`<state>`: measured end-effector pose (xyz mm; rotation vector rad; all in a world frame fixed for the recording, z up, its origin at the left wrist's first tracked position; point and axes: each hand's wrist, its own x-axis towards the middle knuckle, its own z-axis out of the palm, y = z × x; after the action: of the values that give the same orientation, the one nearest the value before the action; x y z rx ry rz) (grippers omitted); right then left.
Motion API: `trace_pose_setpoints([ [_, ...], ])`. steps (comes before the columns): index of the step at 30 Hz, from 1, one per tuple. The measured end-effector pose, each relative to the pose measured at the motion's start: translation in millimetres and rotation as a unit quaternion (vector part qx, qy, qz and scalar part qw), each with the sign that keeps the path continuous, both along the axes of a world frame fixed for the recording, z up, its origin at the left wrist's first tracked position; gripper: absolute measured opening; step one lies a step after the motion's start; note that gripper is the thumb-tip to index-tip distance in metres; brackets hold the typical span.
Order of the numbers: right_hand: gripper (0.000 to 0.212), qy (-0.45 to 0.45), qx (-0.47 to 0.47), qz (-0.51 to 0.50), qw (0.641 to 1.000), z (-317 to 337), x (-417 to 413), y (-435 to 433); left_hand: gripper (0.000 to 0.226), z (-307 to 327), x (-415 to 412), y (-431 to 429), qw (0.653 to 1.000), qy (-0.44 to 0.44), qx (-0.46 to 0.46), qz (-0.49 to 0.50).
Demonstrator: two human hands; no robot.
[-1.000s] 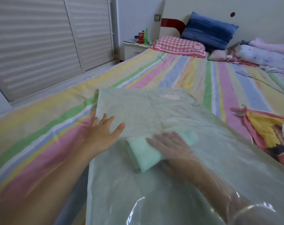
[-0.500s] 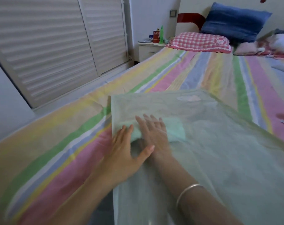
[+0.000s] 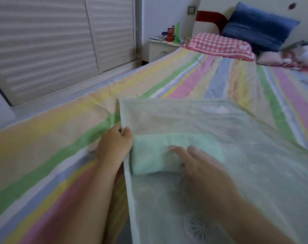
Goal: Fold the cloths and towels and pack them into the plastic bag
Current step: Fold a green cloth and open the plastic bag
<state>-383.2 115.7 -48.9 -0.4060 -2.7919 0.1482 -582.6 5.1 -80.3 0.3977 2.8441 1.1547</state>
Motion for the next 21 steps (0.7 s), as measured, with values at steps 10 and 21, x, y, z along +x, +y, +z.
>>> trace_pose_setpoints([
  [10,0.066,-0.052,0.01,0.026,0.998,-23.2,-37.6,5.8,0.032,-8.2,-8.8,-1.4,0.997,0.001,0.075,-0.015],
  [21,0.057,0.019,-0.048,-0.016,0.999,-37.4,-120.8,29.6,0.038,-7.4,-9.3,1.2,0.995,-0.007,0.102,-0.018],
])
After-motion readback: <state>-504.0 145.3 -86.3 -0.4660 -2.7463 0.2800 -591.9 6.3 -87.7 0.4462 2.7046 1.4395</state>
